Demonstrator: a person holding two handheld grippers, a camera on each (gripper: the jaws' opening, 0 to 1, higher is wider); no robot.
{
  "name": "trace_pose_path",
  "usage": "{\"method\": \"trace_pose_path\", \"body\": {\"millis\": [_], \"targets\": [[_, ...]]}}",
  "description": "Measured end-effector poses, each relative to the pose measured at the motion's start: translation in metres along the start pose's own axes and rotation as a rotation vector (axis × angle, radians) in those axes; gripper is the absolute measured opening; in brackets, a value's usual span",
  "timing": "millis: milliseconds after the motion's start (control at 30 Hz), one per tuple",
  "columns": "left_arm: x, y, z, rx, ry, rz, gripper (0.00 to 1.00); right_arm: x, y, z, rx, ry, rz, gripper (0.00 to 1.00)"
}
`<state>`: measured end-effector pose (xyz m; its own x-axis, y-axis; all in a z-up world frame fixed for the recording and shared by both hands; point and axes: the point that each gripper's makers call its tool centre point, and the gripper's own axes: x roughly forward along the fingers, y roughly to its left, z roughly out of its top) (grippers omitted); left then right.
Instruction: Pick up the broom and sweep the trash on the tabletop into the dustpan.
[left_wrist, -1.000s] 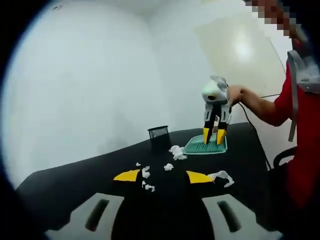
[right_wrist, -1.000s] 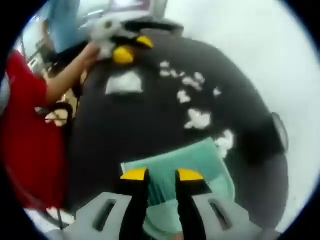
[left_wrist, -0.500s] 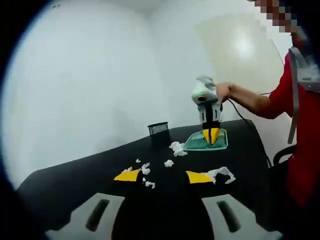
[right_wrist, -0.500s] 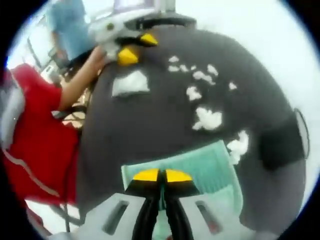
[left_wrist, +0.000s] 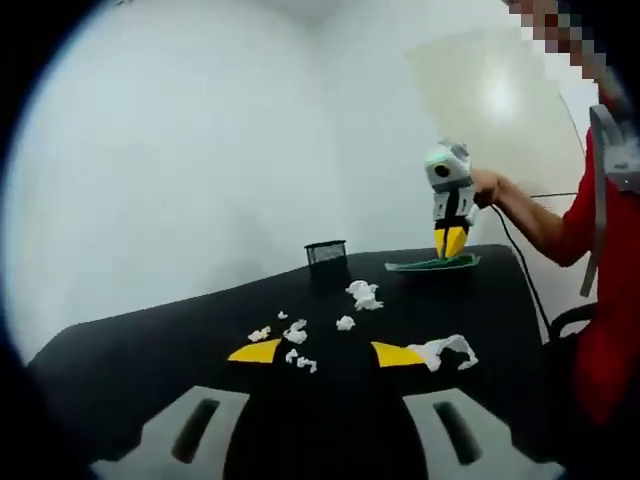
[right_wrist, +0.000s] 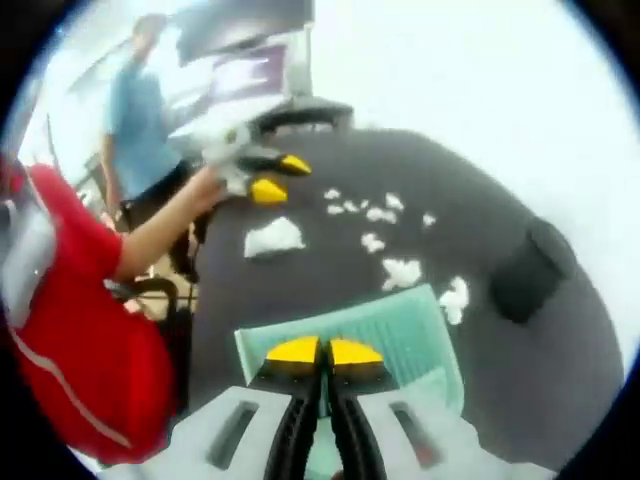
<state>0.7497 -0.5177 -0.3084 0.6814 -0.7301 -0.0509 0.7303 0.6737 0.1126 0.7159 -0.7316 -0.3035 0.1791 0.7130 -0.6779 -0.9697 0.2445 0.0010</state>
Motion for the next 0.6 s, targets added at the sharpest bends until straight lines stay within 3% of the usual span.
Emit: {"method": "trace_pose_path", "body": {"millis": [300,333,367,400,433,467,600], "targets": [[-0.003,0.006,0.007,-0.04,-0.04,0.044,0.29,0.014,0.015,-0.01,-0.043,0.02,0.001,0.04],[-0.005,0.014,0.007,-0.047,-0.029,0.09,0.26,0.016,0.015,-0.011,-0.045,0.022,0.002,0.04],[-0.008,0.026,0.002,-0.064,0.031,0.17,0.19,0.017,0.014,-0.011,-0.045,0.025,0.004,0.04],[-0.01,0.035,0.001,-0.014,0.084,0.24,0.15,0.018,0.014,-0.012,-0.042,0.032,0.007,0.04],[-0.008,0.035,0.012,0.084,0.083,0.259,0.13,0.018,0.014,-0.013,-0.042,0.034,0.007,0.04],[-0.004,0.029,0.023,0.09,0.065,0.259,0.14,0.018,0.014,-0.012,-0.048,0.031,0.005,0.04],[0.014,0.002,0.063,0.009,0.009,0.165,0.16,0.015,0.009,-0.008,-0.028,0.004,-0.02,0.04]]}}
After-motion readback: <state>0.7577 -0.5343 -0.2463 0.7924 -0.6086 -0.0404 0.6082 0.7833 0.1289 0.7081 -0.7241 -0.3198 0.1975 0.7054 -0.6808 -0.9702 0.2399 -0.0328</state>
